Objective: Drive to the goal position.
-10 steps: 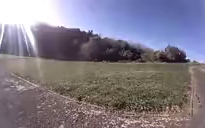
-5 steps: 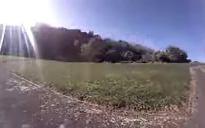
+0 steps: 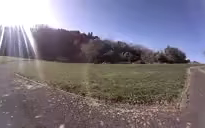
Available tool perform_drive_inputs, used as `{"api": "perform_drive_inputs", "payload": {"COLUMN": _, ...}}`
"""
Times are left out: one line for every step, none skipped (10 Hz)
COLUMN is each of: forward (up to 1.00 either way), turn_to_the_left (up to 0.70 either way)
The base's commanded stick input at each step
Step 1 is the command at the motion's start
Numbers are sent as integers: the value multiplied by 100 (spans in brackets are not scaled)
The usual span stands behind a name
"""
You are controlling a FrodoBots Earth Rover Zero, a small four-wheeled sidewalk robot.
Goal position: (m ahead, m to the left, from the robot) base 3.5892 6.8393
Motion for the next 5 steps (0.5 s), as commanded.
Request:
{"api": "perform_drive_inputs", "payload": {"forward": -70, "turn_to_the_left": 35}}
{"api": "perform_drive_inputs", "payload": {"forward": -70, "turn_to_the_left": 35}}
{"api": "perform_drive_inputs", "payload": {"forward": -70, "turn_to_the_left": 35}}
{"api": "perform_drive_inputs", "payload": {"forward": -70, "turn_to_the_left": 35}}
{"api": "perform_drive_inputs", "payload": {"forward": -70, "turn_to_the_left": 35}}
